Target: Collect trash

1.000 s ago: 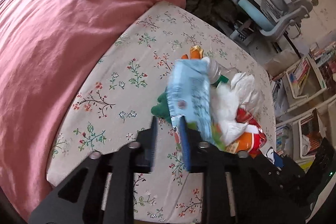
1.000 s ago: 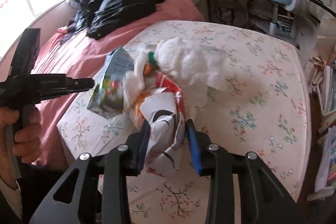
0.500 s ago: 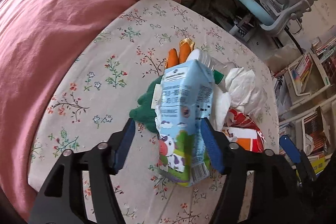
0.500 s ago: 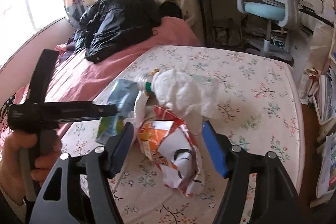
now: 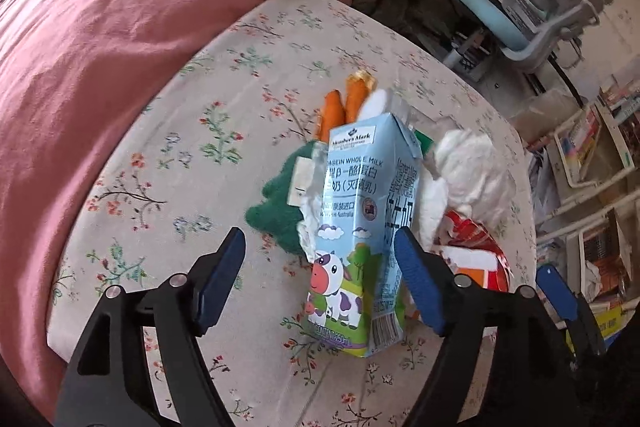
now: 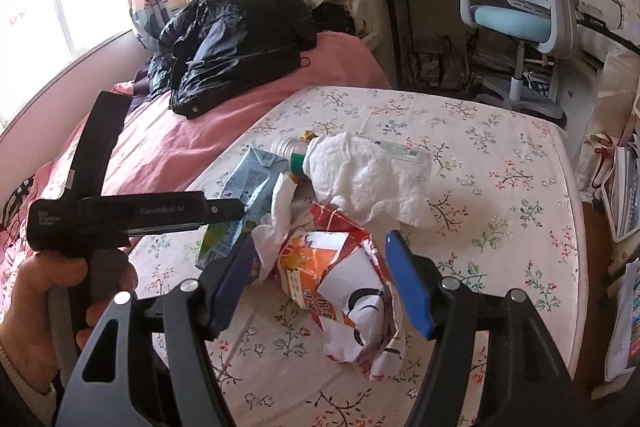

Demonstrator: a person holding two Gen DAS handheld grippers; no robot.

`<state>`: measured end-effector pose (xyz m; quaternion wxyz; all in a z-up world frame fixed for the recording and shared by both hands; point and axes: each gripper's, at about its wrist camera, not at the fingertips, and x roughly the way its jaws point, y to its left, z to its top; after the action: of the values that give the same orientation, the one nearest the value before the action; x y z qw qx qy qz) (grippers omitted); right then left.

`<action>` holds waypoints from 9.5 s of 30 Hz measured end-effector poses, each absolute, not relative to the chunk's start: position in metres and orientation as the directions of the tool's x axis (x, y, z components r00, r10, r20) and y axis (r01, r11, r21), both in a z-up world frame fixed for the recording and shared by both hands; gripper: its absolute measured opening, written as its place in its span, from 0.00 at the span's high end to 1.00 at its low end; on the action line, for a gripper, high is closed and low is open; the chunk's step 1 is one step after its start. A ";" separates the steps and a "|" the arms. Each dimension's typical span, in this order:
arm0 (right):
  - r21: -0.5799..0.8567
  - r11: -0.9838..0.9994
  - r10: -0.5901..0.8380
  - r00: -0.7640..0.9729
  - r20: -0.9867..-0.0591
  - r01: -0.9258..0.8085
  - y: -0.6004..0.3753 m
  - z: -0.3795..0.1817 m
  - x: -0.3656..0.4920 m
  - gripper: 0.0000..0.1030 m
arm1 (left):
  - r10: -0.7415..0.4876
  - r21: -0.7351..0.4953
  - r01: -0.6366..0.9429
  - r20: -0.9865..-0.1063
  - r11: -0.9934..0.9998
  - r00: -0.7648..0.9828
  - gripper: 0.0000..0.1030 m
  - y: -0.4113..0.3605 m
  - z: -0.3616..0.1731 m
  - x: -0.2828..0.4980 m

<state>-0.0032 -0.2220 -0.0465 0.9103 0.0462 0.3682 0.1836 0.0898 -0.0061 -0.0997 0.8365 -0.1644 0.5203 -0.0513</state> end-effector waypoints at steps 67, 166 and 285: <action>0.142 0.864 0.434 0.572 -0.696 -0.483 -0.159 -0.051 -0.026 0.90 | -0.137 -0.312 -0.219 -0.808 0.925 0.574 0.62 0.077 -0.065 0.070; 0.085 0.972 0.224 0.756 -0.615 -0.219 -0.231 -0.068 -0.167 0.09 | 0.090 0.019 -0.106 -0.684 0.994 0.724 0.10 0.005 -0.056 -0.149; -0.001 0.839 0.317 0.490 -0.812 -0.545 -0.095 -0.088 0.059 0.82 | -0.159 -0.265 -0.051 -0.709 0.963 0.687 0.67 0.083 -0.009 0.093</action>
<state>0.0591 -0.0954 -0.0878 0.8533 -0.1300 0.4374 0.2525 0.0933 0.0828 -0.0088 0.9089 -0.1328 0.3942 -0.0298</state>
